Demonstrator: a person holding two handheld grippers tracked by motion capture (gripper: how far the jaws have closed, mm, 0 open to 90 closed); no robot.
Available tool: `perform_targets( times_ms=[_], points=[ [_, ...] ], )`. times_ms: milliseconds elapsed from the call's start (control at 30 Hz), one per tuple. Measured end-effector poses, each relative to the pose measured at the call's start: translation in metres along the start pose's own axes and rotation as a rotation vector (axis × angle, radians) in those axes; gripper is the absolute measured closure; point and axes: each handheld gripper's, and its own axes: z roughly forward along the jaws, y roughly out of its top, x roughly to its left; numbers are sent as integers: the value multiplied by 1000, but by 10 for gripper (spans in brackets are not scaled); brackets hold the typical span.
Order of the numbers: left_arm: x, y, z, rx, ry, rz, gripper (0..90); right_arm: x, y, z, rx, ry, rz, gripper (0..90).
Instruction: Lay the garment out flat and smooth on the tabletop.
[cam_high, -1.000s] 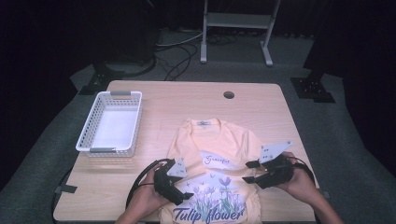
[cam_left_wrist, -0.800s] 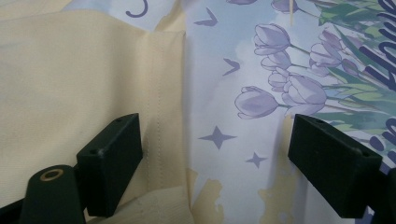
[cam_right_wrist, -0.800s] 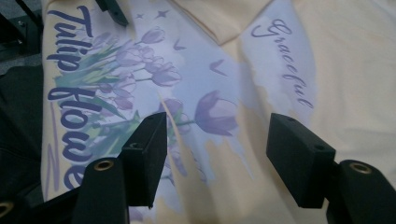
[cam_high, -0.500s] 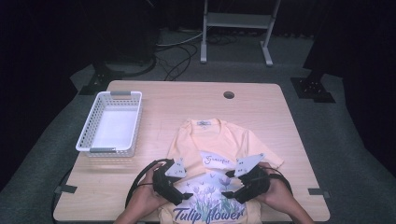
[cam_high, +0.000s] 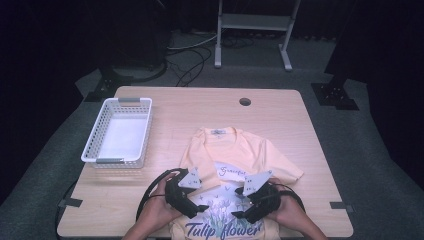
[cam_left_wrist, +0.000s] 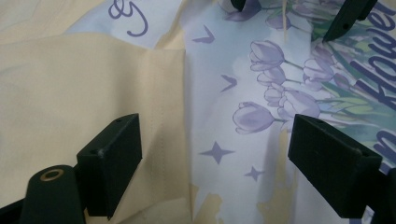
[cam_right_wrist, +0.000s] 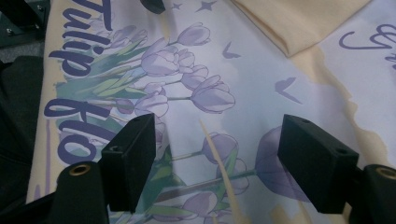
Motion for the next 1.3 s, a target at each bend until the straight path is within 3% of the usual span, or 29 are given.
perform_targets(
  times_ms=[267,733,800,867,933,1000,1300],
  points=[
    [2,12,9,-4,2,14,171,1,-4,-1,-20,-3,-25,274],
    [5,48,33,20,-18,103,182,2,-16,-9,-37,0,-23,274],
    [6,52,37,25,-33,115,242,2,-18,-11,-36,0,-21,275],
    [7,54,40,41,-29,123,247,3,-20,-12,-32,0,-20,274],
    [9,57,43,49,-42,144,339,3,-22,-14,-31,-1,-24,275],
    [10,58,46,44,-39,138,348,3,-23,-15,-30,-2,-21,275],
    [16,62,54,54,-65,153,586,5,-27,-18,-33,-8,-15,275]
  ],
)
